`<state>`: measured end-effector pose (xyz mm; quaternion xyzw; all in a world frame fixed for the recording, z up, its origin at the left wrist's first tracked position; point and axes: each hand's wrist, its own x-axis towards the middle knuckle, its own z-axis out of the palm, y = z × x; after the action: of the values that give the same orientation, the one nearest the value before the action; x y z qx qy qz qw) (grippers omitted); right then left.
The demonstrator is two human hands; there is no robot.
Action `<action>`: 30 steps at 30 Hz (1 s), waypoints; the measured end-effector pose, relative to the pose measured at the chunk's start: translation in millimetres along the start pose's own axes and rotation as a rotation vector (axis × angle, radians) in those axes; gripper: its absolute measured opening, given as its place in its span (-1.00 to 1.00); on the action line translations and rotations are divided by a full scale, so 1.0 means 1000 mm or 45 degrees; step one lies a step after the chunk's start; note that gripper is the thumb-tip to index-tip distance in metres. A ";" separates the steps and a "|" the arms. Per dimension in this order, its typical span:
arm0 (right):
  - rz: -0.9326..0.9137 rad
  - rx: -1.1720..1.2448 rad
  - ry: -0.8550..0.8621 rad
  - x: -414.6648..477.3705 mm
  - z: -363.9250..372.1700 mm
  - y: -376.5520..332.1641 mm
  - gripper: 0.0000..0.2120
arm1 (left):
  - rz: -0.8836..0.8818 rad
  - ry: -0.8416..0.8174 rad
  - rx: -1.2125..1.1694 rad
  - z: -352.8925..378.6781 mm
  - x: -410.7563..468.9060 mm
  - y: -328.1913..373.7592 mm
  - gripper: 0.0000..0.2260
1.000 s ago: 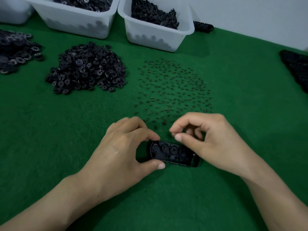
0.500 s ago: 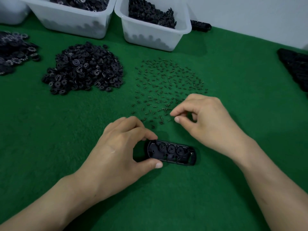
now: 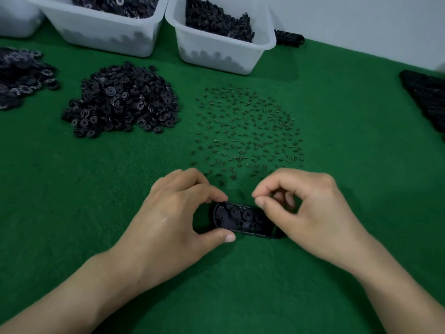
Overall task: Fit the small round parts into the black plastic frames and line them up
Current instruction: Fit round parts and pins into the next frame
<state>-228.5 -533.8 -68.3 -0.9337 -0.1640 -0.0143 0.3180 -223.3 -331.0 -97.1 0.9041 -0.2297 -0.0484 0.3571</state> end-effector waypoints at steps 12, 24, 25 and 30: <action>-0.147 -0.003 0.035 -0.010 0.016 0.004 -0.97 | 0.002 0.005 0.017 0.000 0.000 0.001 -0.52; -0.136 -0.101 0.003 -0.010 0.016 0.005 -0.97 | 0.005 0.019 0.026 0.000 0.000 0.002 -0.54; -0.111 -0.065 -0.013 -0.010 0.016 0.006 -0.96 | 0.007 0.019 0.029 0.000 0.000 0.002 -0.54; -0.043 0.140 -0.026 -0.011 0.010 0.009 -0.93 | 0.009 0.020 0.035 0.001 -0.001 0.000 -0.57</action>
<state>-236.5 -537.3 -82.8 -0.9120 -0.1833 -0.0011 0.3670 -224.1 -331.5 -98.2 0.9085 -0.2308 -0.0370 0.3465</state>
